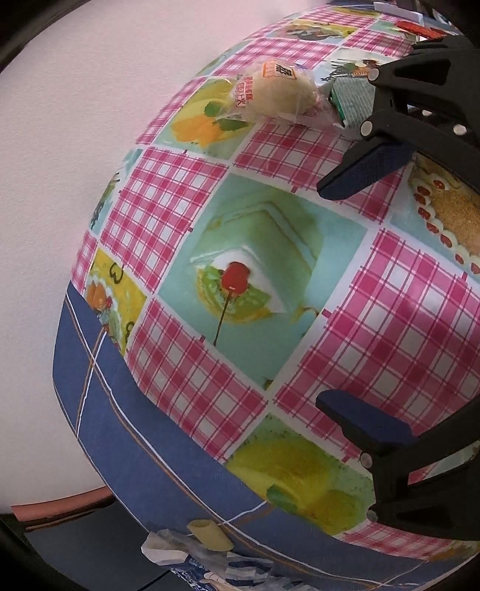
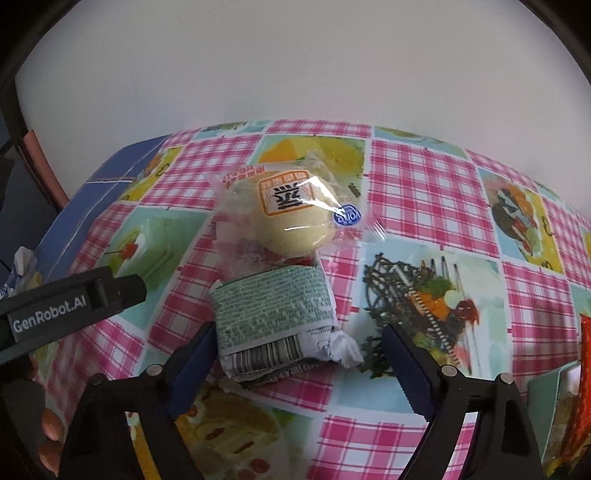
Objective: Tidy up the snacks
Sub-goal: 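Grasp the green-wrapped snack with the right gripper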
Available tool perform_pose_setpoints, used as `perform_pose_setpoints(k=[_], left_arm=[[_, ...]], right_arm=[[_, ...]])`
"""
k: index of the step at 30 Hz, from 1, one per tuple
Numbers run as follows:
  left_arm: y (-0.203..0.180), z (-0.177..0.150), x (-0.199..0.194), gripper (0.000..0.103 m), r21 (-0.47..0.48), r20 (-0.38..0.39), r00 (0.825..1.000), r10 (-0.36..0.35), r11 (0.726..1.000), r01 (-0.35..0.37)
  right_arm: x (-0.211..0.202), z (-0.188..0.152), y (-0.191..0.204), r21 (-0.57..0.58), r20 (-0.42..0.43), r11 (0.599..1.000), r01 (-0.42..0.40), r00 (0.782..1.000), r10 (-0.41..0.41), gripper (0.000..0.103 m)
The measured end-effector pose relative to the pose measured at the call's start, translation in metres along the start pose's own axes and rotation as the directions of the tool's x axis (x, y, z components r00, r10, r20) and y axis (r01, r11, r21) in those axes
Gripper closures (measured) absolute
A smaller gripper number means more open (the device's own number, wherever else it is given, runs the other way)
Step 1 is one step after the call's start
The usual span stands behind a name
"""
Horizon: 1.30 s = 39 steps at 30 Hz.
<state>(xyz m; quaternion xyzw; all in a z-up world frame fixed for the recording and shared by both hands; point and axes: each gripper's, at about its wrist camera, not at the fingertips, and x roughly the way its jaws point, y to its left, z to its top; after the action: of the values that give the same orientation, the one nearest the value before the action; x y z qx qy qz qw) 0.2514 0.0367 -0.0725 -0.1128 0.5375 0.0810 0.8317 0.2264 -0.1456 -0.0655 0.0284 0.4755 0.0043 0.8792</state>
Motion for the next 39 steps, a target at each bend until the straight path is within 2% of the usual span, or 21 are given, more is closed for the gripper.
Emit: perform_pose_setpoints(k=[4,6,8,11,27,35,39], left_arm=[[-0.002,-0.001,0.0,0.001,0.003,-0.003,1.0,-0.012,1.0,0.012],[-0.003,0.0,0.0,0.001,0.004,-0.002,1.0,-0.013,1.0,0.013],[-0.003,0.0,-0.001,0.001,0.005,-0.002,1.0,-0.016,1.0,0.016],[-0.004,0.0,-0.003,0.001,0.011,0.002,1.0,-0.019,1.0,0.019],[-0.007,0.0,-0.003,0.001,0.034,0.007,1.0,-0.025,0.999,0.025],[-0.007,-0.002,0.001,0.001,0.037,0.001,1.0,-0.02,0.999,0.02],[-0.007,-0.001,0.001,0.001,0.023,0.003,0.999,-0.042,0.999,0.042]], right_arm=[[0.0,0.001,-0.011,0.021,0.003,1.0,0.014,1.0,-0.014,0.018],[-0.001,0.003,-0.016,0.037,0.004,0.999,0.018,1.0,-0.018,0.022],[-0.002,0.004,-0.02,0.045,0.009,0.999,0.014,1.0,-0.015,0.03],[-0.002,0.004,-0.022,0.042,0.013,0.999,0.006,1.0,-0.006,0.034],[0.013,0.019,-0.014,-0.017,0.047,1.0,-0.018,0.999,0.019,0.033],[0.019,0.025,-0.009,-0.058,0.04,0.997,-0.043,0.998,0.045,0.025],[0.022,0.029,-0.007,-0.044,0.031,0.999,-0.029,0.999,0.03,0.025]])
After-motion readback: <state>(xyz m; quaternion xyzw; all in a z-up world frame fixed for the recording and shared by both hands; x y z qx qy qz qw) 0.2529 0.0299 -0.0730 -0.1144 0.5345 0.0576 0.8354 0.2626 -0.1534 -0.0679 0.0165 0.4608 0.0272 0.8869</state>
